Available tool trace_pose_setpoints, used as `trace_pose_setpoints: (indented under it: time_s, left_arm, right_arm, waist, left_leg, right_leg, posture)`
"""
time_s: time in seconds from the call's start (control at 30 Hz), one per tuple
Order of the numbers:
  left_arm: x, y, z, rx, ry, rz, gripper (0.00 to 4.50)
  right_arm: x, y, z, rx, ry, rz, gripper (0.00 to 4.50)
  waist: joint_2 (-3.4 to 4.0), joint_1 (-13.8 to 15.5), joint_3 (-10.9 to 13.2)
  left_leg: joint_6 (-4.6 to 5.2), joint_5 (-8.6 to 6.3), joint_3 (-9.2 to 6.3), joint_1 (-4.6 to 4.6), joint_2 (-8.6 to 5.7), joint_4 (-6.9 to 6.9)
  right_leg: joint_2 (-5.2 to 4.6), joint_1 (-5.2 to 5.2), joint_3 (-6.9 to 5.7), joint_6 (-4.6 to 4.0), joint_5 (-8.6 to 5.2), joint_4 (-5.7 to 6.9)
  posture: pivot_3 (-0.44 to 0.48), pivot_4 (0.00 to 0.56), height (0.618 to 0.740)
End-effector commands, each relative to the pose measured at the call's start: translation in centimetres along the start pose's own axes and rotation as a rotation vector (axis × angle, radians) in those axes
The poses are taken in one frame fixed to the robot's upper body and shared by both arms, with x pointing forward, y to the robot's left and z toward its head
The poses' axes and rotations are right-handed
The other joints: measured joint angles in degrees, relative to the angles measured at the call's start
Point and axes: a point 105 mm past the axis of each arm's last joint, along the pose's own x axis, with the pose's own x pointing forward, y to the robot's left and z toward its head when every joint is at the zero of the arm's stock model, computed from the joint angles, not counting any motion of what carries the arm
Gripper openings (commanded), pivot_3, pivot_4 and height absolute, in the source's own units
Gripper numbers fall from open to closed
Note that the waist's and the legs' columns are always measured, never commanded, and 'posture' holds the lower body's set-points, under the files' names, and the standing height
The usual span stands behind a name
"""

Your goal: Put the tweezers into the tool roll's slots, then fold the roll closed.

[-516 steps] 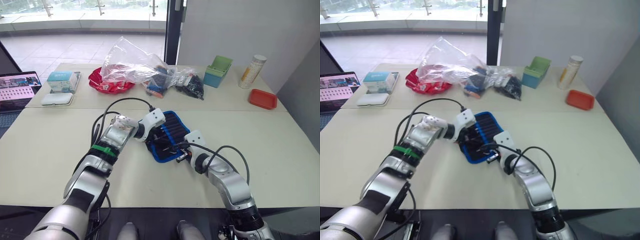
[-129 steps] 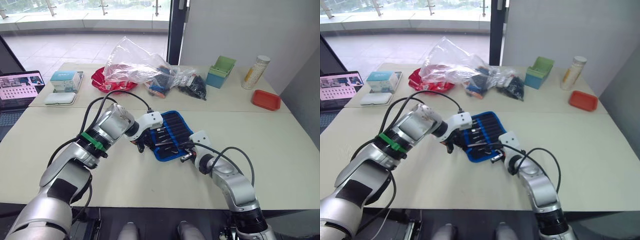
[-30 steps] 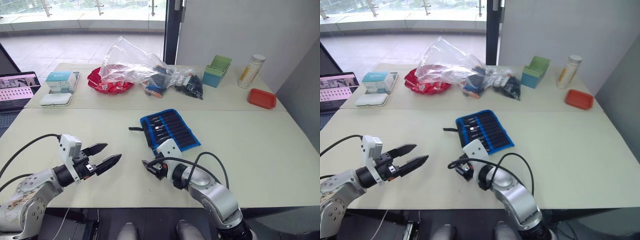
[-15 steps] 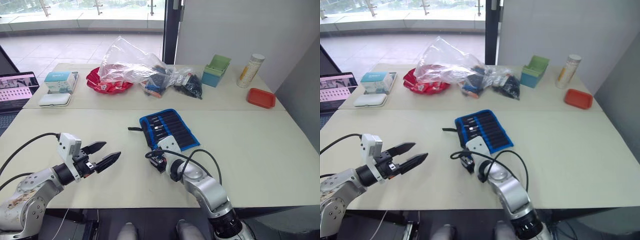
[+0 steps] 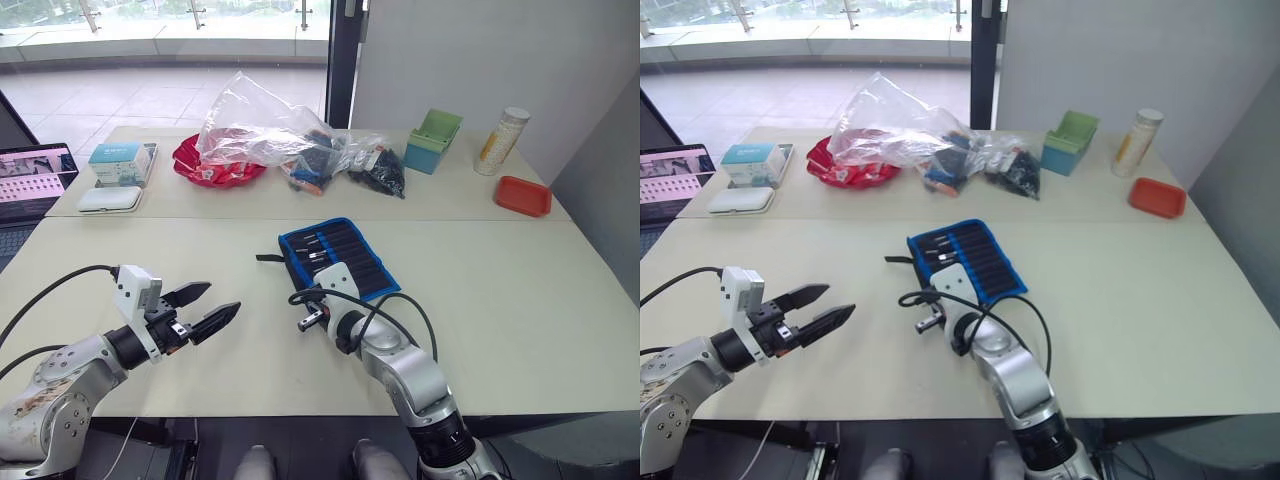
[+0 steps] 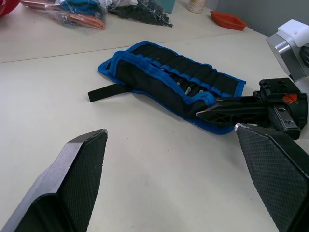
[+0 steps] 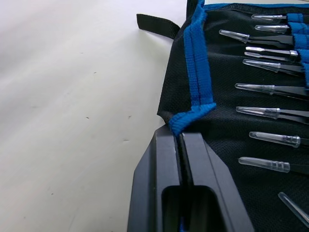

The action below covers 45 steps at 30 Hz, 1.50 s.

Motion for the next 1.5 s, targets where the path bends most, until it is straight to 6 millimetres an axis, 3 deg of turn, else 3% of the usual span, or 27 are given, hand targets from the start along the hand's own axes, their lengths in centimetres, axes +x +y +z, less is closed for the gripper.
trace_pose_setpoints:
  time_s: [0.03, 0.13, 0.23, 0.47, 0.6, 0.77, 0.9, 1.1, 1.33, 1.37, 1.5]
  left_arm:
    - [0.0, -0.4, 0.8, 0.031, -0.015, -0.016, 4.5]
    - [-0.2, -0.4, 0.7, 0.031, -0.011, -0.016, 4.5]
    - [-0.3, -0.5, 0.5, 0.033, -0.004, -0.02, 4.5]
    - [-0.4, 0.0, 0.4, 0.015, 0.022, -0.055, 4.5]
    - [0.1, 0.9, 0.8, 0.093, 0.064, -0.145, 4.5]
    - [2.8, 3.3, 0.8, 0.285, 0.132, -0.296, 4.5]
    - [6.9, 3.7, 0.5, 0.437, 0.172, -0.485, 4.5]
    - [11.3, 2.2, -0.3, 0.487, 0.223, -0.694, 4.5]
    - [13.2, 1.3, -1.0, 0.511, 0.265, -0.761, 4.5]
    - [13.2, 1.1, -0.9, 0.509, 0.264, -0.777, 3.92]
    - [13.2, 1.0, -0.8, 0.513, 0.264, -0.798, 2.62]
  right_arm:
    - [-0.3, 0.4, 1.5, -0.017, -0.058, 0.022, 0.02]
    - [-0.5, 1.8, 1.8, -0.099, -0.086, 0.108, 0.02]
    - [-1.2, 3.4, 1.3, -0.315, -0.11, 0.218, 0.02]
    - [-3.3, 1.6, 0.1, -0.612, -0.131, 0.218, 0.02]
    - [-5.6, 0.8, -0.2, -0.922, -0.186, 0.235, 0.02]
    - [-7.8, -0.5, -2.1, -1.221, -0.209, 0.292, 0.02]
    - [-8.3, -2.1, -3.7, -1.366, -0.2, 0.337, 0.02]
    - [-8.3, -3.3, -4.2, -1.38, -0.181, 0.345, 0.02]
    - [-8.6, -3.8, -4.4, -1.37, -0.151, 0.321, 0.02]
    - [-8.8, -4.0, -4.5, -1.368, -0.144, 0.315, 0.0]
    - [-8.9, -4.3, -4.4, -1.35, -0.13, 0.288, 0.0]
  waist:
    - [0.0, 0.0, 0.0]
    - [0.0, -0.01, 0.0]
    - [0.03, -0.01, 0.02]
    - [-0.01, 0.07, 0.08]
    - [0.04, 0.72, 0.19]
    - [0.09, 1.68, 0.26]
    - [0.04, 1.81, 0.29]
    - [0.02, 1.33, 0.29]
    - [0.01, 1.3, 0.3]
    - [0.01, 1.33, 0.3]
    - [0.01, 1.58, 0.3]
  left_leg:
    - [0.0, 0.0, 0.0, 0.0, 0.0, 0.0]
    - [0.0, 0.0, 0.0, 0.0, 0.0, 0.0]
    - [0.0, 0.0, 0.0, -0.01, -0.02, 0.0]
    - [0.0, 0.0, 0.01, -0.01, -0.01, 0.01]
    - [0.0, 0.0, 0.0, -0.05, -0.09, 0.06]
    - [-0.06, 0.04, 0.04, -0.07, -0.09, 0.05]
    - [-0.08, 0.07, 0.06, -0.16, -0.1, 0.12]
    - [-0.01, 0.04, 0.05, -0.3, -0.17, 0.35]
    - [0.24, -0.1, 0.0, -0.26, -0.27, 0.58]
    - [0.24, -0.1, -0.02, -0.27, -0.29, 0.66]
    - [0.24, -0.1, -0.1, -0.29, -0.43, 0.83]
  right_leg:
    - [0.0, 0.0, 0.0, 0.0, 0.0, 0.0]
    - [0.0, 0.0, 0.0, 0.0, 0.0, 0.0]
    - [-0.01, 0.0, 0.0, 0.0, 0.0, -0.01]
    - [0.0, 0.0, 0.0, 0.0, 0.0, -0.04]
    - [-0.05, 0.03, 0.01, 0.01, 0.0, -0.12]
    - [-0.04, 0.07, -0.02, 0.0, -0.01, -0.39]
    - [-0.03, 0.13, -0.05, 0.0, 0.0, -0.61]
    - [-0.05, 0.14, -0.02, 0.03, 0.04, -0.49]
    - [-0.08, 0.13, 0.0, 0.03, 0.04, -0.05]
    - [-0.09, 0.13, 0.0, 0.03, 0.04, 0.01]
    - [-0.17, 0.17, 0.01, 0.07, 0.03, 0.13]
  posture:
    - [0.0, 0.15, 0.74]
    - [0.0, 0.15, 0.74]
    - [0.0, 0.15, 0.74]
    - [0.0, 0.15, 0.74]
    - [0.0, 0.15, 0.74]
    - [0.0, 0.15, 0.74]
    - [0.0, 0.15, 0.74]
    - [0.0, 0.15, 0.74]
    - [0.0, 0.15, 0.74]
    - [0.0, 0.15, 0.74]
    - [0.0, 0.15, 0.74]
